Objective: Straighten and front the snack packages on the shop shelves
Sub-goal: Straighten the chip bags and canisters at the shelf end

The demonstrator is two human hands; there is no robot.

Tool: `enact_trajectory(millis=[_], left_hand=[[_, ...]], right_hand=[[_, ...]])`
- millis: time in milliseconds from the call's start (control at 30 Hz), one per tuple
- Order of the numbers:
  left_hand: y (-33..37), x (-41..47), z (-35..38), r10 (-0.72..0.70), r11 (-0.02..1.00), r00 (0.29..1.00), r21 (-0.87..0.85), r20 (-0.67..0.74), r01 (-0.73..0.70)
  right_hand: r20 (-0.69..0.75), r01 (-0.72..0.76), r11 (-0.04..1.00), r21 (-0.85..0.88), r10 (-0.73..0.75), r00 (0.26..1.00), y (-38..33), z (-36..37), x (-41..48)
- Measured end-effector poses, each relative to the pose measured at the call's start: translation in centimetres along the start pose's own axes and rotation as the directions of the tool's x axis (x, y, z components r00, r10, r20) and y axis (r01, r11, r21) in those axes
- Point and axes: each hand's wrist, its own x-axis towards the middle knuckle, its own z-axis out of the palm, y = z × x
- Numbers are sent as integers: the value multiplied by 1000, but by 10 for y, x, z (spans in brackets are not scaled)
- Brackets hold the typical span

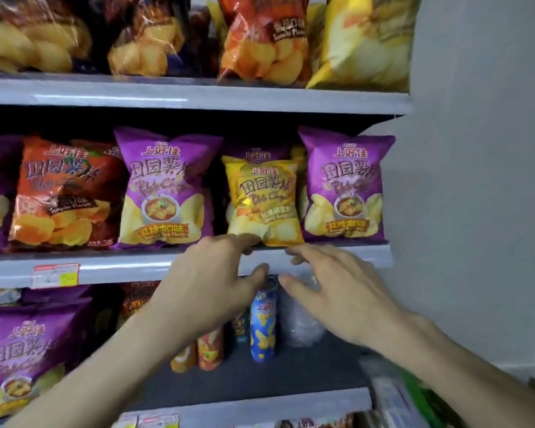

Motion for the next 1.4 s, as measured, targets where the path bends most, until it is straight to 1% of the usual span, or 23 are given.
enact_trajectory(millis=[67, 133, 233, 300, 367, 433, 500, 533, 600, 633, 667, 700, 733, 833, 900, 1000, 1067, 1133, 1233, 1333, 1400], left_hand=[[11, 20, -10, -11, 1000, 995, -17, -96, 9], [10, 45, -15, -63, 997, 986, -48, -154, 57], [0, 83, -12, -213, 972, 972, -122, -96, 201], [0, 103, -5, -319, 929, 947, -205, -24, 308], [2, 116, 5, -416, 848, 908, -339, 50, 407], [-3, 128, 19, -502, 715, 857, -500, 120, 489], [-11, 138, 32, -537, 600, 831, -625, 147, 499], [-12, 140, 34, -540, 546, 826, -679, 162, 491], [-8, 140, 34, -546, 402, 815, -792, 194, 459], [-5, 140, 34, -546, 343, 810, -825, 214, 449], [-3, 139, 34, -539, 309, 811, -841, 230, 444], [-3, 139, 34, -531, 299, 817, -853, 224, 428], [-3, 140, 34, -521, 308, 829, -861, 204, 406], [-2, 137, 34, -476, 347, 868, -875, 145, 336], [2, 132, 34, -442, 381, 893, -883, 87, 275], [6, 123, 36, -403, 419, 915, -889, 0, 184], [12, 118, 36, -391, 435, 918, -893, -70, 117], [19, 112, 32, -394, 427, 908, -903, -144, 42], [19, 103, 19, -442, 365, 867, -929, -229, -60], [12, 90, 3, -437, 288, 867, -951, -239, -116], [2, 81, -6, -440, 259, 864, -956, -246, -140]], right_hand=[[-86, 0, 1000, 17, 1, 996, 16, -18, 11], [-204, -15, 999, 51, 25, 979, 35, -29, 23], [-322, -57, 993, 104, 88, 943, 65, -32, 44], [-355, -101, 980, 169, 156, 922, 86, -24, 56], [-337, -173, 946, 272, 262, 904, 101, -17, 66], [-295, -216, 891, 399, 348, 890, 109, -15, 73], [-229, -252, 807, 534, 425, 876, 118, -14, 82], [-177, -274, 750, 603, 460, 870, 124, -14, 87], [-63, -315, 626, 713, 505, 861, 139, -13, 95], [-12, -320, 560, 764, 509, 861, 150, -10, 100], [34, -316, 496, 808, 497, 867, 157, -10, 103], [80, -315, 440, 841, 475, 877, 159, -12, 101], [110, -316, 408, 856, 454, 884, 158, -17, 98], [139, -290, 367, 884, 387, 912, 167, -23, 90], [143, -266, 352, 897, 338, 930, 173, -25, 88], [144, -249, 336, 908, 307, 941, 180, -26, 85], [137, -238, 348, 907, 290, 947, 183, -28, 83], [157, -241, 362, 900, 248, 956, 189, -31, 81], [191, -254, 401, 880, 190, 963, 191, -36, 80], [189, -235, 456, 858, 145, 971, 183, -34, 83], [178, -214, 509, 834, 119, 977, 170, -30, 88]])
